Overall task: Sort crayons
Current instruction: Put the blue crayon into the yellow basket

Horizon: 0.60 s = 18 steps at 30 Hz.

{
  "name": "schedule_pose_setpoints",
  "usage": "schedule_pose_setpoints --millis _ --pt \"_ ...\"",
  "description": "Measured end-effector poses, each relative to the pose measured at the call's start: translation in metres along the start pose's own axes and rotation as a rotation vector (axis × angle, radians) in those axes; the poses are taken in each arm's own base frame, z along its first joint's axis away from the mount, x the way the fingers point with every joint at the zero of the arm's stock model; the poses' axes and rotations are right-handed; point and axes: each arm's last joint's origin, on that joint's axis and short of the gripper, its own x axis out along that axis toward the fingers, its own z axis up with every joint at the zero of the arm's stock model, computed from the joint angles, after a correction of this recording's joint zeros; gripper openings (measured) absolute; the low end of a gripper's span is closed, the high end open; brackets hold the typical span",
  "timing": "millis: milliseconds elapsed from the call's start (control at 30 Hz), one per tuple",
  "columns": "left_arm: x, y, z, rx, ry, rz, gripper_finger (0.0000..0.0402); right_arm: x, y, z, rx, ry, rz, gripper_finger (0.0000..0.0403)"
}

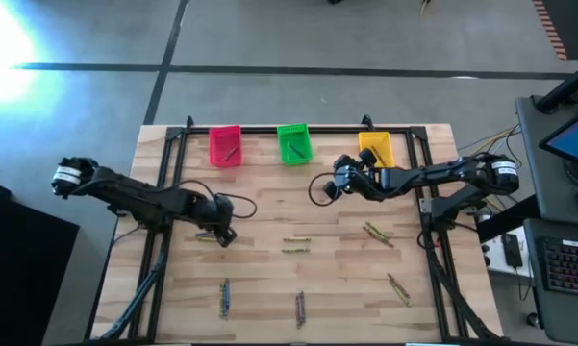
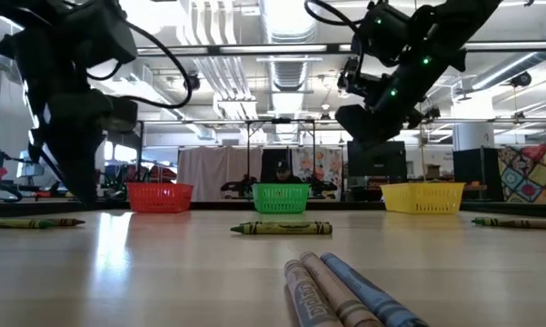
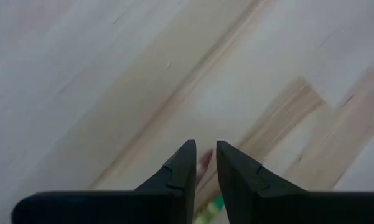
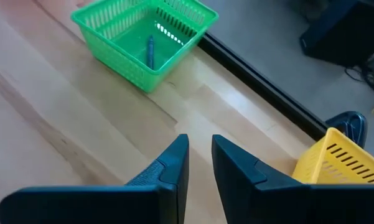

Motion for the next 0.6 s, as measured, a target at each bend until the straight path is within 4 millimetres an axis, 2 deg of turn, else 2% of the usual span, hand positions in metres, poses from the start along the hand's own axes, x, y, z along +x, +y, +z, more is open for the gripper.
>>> schedule_pose_setpoints --millis 133,333,600 --pt "-0.006 0.0 0.0 -0.001 0.034 0.042 0.0074 -0.001 -0.001 0.001 -0.018 -0.005 0.002 0.0064" --pt "0.002 0.011 -0.009 -0.002 0.082 0.103 0.0111 -0.001 -0.001 0.001 -0.025 -0.005 0.002 0.0064" --pt "0.007 0.02 -0.017 -0.016 0.117 0.148 0.0115 -0.001 0.0 0.001 -0.025 0.001 0.022 0.0064"
